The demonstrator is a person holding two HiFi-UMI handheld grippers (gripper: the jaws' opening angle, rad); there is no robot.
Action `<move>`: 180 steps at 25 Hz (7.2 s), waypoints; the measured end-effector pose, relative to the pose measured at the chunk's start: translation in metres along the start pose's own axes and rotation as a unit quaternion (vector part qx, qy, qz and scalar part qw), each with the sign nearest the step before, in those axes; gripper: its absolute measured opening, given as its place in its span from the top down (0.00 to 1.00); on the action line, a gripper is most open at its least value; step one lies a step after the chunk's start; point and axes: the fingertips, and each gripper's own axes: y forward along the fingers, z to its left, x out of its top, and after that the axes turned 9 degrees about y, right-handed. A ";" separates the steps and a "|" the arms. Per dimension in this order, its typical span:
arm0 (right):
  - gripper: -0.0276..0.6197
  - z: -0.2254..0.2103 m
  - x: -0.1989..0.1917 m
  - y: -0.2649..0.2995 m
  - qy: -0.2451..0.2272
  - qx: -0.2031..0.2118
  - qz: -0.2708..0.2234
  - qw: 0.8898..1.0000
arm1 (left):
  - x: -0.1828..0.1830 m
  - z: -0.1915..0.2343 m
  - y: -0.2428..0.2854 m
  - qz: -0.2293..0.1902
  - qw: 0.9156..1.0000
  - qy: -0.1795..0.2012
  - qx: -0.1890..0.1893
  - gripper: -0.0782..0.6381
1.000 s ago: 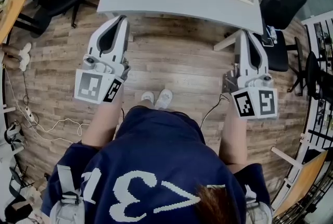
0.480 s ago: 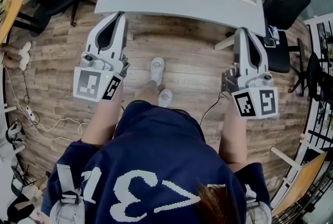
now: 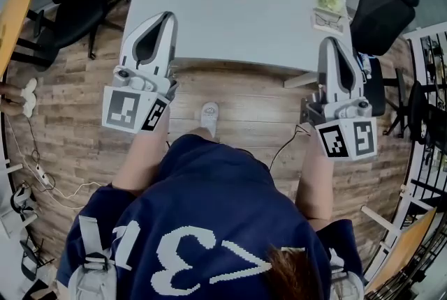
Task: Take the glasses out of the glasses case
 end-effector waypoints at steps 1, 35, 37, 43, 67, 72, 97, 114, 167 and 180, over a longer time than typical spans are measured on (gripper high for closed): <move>0.92 -0.004 0.000 0.012 0.001 0.000 -0.002 1.000 | -0.003 0.007 0.011 -0.001 1.000 -0.001 -0.003 0.87; 0.92 -0.216 0.002 0.267 0.071 0.110 0.026 0.991 | -0.089 0.057 0.258 0.058 0.994 0.016 0.090 0.87; 0.92 -0.222 0.001 0.269 0.078 0.110 0.027 0.991 | -0.090 0.052 0.265 0.059 0.994 0.015 0.086 0.87; 0.92 -0.232 -0.007 0.271 0.080 0.094 0.031 0.992 | -0.097 0.046 0.290 0.056 0.997 0.012 0.058 0.87; 0.91 -0.406 -0.139 0.110 0.017 -0.101 0.295 0.950 | -0.166 -0.102 0.402 0.072 0.983 -0.064 -0.156 0.87; 0.88 -0.424 -0.221 0.090 -0.047 -0.071 0.426 0.901 | -0.185 -0.116 0.407 0.091 0.978 -0.072 -0.171 0.87; 0.91 -0.419 -0.304 0.073 -0.263 0.076 0.606 0.747 | -0.197 -0.107 0.397 0.111 0.980 -0.064 -0.151 0.87; 0.91 -0.428 -0.110 0.109 -0.058 -0.138 0.232 0.961 | -0.134 -0.102 0.406 0.039 0.986 -0.044 -0.159 0.87; 0.89 -0.225 -0.338 0.240 -0.014 0.101 0.502 0.859 | -0.152 0.045 0.260 0.092 0.994 -0.012 0.059 0.87; 0.92 -0.235 -0.100 0.293 -0.009 0.054 0.162 0.985 | -0.103 0.045 0.298 0.038 0.999 0.004 0.038 0.87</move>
